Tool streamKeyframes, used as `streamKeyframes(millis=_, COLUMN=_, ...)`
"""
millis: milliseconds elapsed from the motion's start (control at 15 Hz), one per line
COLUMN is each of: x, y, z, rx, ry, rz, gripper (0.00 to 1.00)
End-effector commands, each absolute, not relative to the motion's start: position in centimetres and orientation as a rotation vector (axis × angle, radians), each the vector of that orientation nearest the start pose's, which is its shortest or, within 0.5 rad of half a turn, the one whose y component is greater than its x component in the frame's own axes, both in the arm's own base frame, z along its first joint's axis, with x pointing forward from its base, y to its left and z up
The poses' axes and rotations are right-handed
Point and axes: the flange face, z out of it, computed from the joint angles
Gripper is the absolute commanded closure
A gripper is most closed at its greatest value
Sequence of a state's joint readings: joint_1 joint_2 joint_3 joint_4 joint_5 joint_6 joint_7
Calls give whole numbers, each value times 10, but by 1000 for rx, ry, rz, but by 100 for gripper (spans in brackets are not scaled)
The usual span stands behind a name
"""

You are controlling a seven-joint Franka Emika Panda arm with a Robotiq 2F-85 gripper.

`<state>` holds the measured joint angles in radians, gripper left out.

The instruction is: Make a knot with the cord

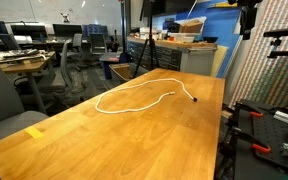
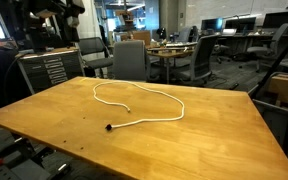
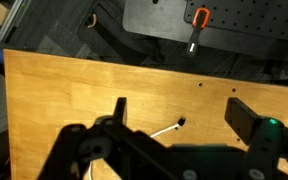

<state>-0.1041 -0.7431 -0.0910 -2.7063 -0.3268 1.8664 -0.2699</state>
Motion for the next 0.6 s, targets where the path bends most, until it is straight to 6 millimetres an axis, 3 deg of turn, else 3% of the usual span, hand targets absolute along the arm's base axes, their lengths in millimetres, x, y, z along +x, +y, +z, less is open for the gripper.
streamKeyframes(millis=0, x=303, y=-84, z=438, rx=-3333, ry=-356, rz=247, gripper=0)
streamKeyframes(millis=200, x=303, y=-84, z=438, rx=-3333, ry=-356, rz=247, gripper=0)
streamKeyframes(millis=333, x=317, y=-98, z=442, rx=-3429, ry=-347, rz=281, gripper=0)
streamKeyframes(millis=533, x=336, y=-106, z=434, rx=-3557, ry=-100, rz=189, gripper=0)
